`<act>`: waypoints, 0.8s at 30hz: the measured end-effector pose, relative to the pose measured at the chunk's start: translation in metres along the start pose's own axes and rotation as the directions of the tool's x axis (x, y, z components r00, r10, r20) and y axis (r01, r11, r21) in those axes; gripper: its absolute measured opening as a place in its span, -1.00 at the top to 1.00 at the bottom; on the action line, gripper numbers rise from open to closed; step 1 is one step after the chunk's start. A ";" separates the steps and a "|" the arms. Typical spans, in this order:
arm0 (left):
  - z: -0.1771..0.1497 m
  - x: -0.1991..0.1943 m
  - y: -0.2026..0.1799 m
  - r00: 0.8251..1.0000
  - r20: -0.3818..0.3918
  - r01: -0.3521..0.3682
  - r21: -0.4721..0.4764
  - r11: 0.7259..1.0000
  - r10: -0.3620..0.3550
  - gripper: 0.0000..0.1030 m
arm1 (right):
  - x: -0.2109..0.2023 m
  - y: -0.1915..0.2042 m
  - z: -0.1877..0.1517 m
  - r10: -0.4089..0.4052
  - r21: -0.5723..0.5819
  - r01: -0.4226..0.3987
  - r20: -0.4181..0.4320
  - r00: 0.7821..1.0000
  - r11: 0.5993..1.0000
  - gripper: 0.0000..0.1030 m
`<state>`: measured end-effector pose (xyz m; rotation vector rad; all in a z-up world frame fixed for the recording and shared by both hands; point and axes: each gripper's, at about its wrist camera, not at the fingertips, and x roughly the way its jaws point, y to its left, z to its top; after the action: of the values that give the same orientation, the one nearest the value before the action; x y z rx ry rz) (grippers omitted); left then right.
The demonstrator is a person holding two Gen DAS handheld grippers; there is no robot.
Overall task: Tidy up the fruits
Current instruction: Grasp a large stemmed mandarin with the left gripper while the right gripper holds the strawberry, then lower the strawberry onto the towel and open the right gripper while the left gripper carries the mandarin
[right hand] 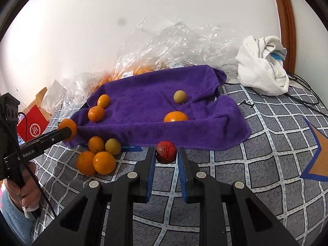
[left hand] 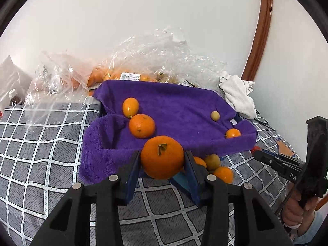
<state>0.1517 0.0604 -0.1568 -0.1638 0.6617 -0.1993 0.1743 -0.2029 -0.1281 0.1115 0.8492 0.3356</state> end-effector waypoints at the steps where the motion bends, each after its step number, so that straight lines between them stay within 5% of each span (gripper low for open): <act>1: 0.000 0.000 0.000 1.000 0.001 0.000 -0.002 1.000 0.000 0.21 | 0.000 0.000 0.000 0.000 0.000 0.000 0.001 1.000 1.000 0.58; 24: 0.008 -0.007 0.018 0.994 0.053 -0.093 -0.063 0.994 0.097 0.21 | -0.017 0.007 0.008 0.025 -0.028 -0.024 0.016 1.000 0.999 0.58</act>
<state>0.1535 0.0802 -0.1500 -0.1947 0.6184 -0.0830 0.1684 -0.2022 -0.1089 0.0986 0.8275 0.3692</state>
